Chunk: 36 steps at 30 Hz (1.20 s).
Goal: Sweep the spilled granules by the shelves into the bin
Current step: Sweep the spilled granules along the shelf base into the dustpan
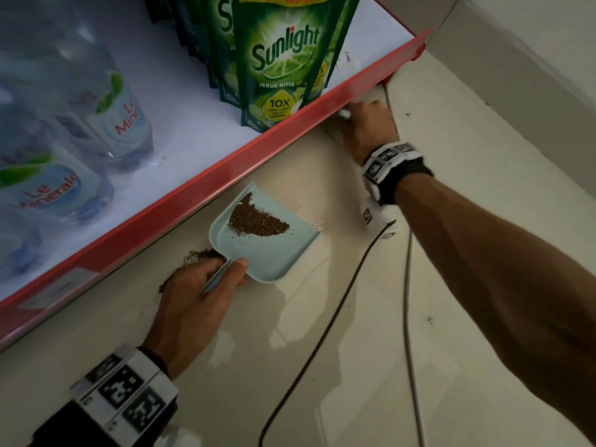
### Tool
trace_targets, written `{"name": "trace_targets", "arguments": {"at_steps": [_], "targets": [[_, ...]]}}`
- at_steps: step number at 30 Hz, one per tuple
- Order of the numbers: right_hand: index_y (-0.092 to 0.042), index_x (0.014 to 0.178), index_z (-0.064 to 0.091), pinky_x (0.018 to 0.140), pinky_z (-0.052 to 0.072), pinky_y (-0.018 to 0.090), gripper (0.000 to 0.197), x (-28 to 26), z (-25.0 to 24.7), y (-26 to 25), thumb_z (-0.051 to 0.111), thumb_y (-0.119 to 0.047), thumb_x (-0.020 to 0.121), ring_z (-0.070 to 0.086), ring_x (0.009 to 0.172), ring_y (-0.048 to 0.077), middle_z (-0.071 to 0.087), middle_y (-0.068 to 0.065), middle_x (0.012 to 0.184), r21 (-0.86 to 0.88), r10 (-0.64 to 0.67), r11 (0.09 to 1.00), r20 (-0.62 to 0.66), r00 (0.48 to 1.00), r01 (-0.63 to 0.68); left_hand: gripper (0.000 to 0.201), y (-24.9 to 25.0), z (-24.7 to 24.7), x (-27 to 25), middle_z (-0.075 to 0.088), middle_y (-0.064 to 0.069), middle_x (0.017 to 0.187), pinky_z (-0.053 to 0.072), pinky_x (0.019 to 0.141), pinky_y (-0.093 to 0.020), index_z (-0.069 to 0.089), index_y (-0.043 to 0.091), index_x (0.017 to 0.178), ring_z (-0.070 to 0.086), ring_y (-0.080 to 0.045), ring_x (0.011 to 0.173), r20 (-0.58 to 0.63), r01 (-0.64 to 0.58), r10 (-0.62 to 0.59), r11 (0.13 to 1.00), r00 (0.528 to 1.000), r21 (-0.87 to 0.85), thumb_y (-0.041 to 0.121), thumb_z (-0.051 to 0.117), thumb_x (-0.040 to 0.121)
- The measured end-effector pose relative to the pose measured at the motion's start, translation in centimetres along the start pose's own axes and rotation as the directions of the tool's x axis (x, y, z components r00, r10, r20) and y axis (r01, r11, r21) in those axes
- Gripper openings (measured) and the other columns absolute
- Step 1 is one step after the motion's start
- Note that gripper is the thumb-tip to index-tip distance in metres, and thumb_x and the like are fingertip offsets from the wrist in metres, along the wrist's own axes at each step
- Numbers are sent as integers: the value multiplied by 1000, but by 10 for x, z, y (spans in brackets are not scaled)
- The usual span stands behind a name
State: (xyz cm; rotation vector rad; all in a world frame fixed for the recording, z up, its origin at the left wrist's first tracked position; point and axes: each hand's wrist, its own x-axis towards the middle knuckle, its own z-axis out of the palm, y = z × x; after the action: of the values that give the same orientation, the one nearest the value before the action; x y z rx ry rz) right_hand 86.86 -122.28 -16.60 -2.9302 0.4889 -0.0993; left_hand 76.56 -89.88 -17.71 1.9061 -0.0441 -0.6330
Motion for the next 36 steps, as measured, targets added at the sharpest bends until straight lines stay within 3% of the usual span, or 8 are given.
{"name": "trace_targets", "arguments": {"at_steps": [5,9,13,16,25,30,33,36], "targets": [[-19,123,67,82,55,36,30,-58,-2,-49,47,-20,101,72,82,27,76,6,103,187,-516,851,129,847,490,28,-3,-1,-15,52,20,42,34,51,-17,64,21,67,47,5,42,-28,-44,43,999,999,-25,31,60,93],[-12,114,71,69,53,24,24,-85,-21,-50,55,-21,99,69,66,19,77,5,89,274,-622,759,40,782,590,29,-14,-5,-39,51,19,40,37,47,-10,66,19,67,46,6,40,-36,-36,34,998,999,-55,31,61,93],[-10,102,72,71,56,38,23,-73,-36,-22,53,-22,98,70,71,32,75,14,84,137,-393,904,-112,913,406,31,-26,-14,-60,50,15,42,37,48,-16,67,17,69,44,2,41,-40,-16,14,999,999,-44,36,60,91],[-9,88,62,74,48,45,23,-73,-29,-14,43,-17,100,61,77,45,68,24,79,-12,-118,993,16,993,118,33,-28,-21,-70,51,13,42,37,50,-23,67,16,68,43,-1,40,-58,11,-13,999,998,-34,39,60,91],[-13,109,67,60,46,31,23,-158,-11,-93,46,-18,99,60,57,32,68,10,68,151,-430,899,114,896,412,29,-28,-34,-91,50,16,40,36,47,-14,68,18,71,46,2,39,-91,4,-8,999,996,-48,36,60,92],[-6,97,71,61,48,36,19,-143,-29,-45,54,-16,97,65,63,41,70,22,71,123,-84,986,-192,978,109,30,-34,-39,-102,47,14,38,35,44,-11,67,18,68,43,1,37,-114,20,-28,998,993,-66,36,61,92],[1,92,68,65,41,39,29,-143,-26,-18,49,-20,99,61,77,47,69,29,84,27,154,988,-75,985,-152,34,-39,-43,-107,41,8,40,33,48,-24,66,20,64,35,-4,39,-120,33,-38,998,992,-48,40,61,91],[-6,97,68,69,44,39,25,-157,-15,-37,46,-19,96,63,82,44,70,26,87,-2,105,994,28,994,-105,28,-41,-46,-109,40,6,40,32,47,-24,67,27,70,34,-5,39,-105,21,-27,999,994,-50,43,59,91]]}}
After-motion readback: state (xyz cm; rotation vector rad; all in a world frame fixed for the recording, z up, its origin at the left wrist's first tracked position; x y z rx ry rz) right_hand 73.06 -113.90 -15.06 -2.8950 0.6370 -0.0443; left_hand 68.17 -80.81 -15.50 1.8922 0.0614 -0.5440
